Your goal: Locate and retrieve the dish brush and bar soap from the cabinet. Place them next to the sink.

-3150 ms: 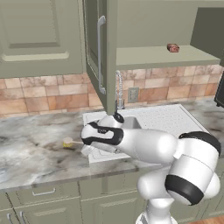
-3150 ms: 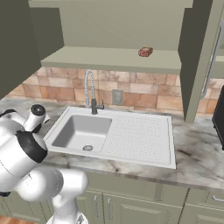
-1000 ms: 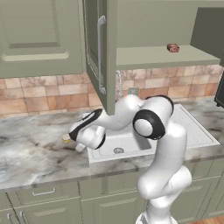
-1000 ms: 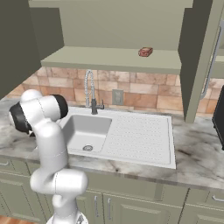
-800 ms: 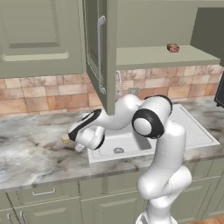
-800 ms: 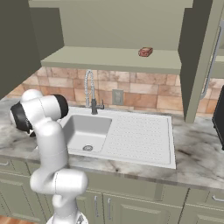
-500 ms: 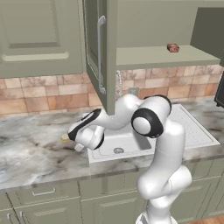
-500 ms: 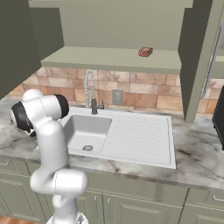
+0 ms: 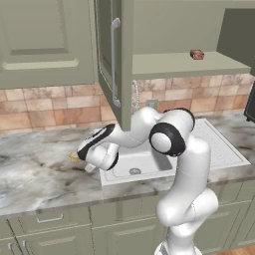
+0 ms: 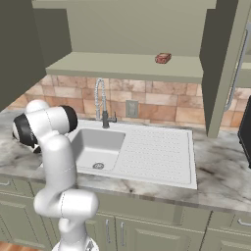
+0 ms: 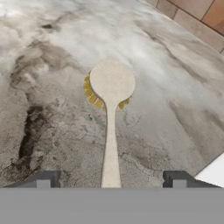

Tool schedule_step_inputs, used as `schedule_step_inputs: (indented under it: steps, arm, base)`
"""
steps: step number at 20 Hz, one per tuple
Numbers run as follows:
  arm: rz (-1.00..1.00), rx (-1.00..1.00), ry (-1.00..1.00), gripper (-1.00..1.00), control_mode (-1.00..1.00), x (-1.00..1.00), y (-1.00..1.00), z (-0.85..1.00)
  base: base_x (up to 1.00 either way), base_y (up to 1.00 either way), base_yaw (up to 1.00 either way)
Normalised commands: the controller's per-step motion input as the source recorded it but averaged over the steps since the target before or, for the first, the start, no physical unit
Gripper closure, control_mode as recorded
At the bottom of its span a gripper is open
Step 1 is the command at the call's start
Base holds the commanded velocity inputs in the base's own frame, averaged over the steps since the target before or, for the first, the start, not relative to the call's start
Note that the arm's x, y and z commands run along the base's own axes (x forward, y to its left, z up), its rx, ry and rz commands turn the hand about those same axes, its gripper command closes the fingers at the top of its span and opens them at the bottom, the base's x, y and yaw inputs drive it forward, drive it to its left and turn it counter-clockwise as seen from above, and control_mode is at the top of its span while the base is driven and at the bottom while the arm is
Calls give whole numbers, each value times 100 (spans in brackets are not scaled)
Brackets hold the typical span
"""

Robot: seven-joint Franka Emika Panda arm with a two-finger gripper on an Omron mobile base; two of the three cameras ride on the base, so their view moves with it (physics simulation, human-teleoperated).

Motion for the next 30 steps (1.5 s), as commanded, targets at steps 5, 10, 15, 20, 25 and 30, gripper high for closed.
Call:
schedule_step_inputs:
  steps: [5, 10, 15, 20, 25, 30]
  arm:
    - [0, 0, 2, -100, -100, -4, -1, 13]
    - [0, 6, 0, -100, -100, -20, -7, 35]
    - [0, 7, 0, -100, -100, -21, -18, 42]
    - [0, 0, 8, -100, -100, -2, -28, 22]
    - [0, 0, 2, -100, -100, 0, -36, 19]
    - [-2, 0, 4, -100, -100, -5, -45, 22]
  base:
    - [0, 0, 0]
    - [0, 0, 0]
    - [0, 0, 0]
    - [0, 0, 0]
    - [0, 0, 0]
    - [0, 0, 0]
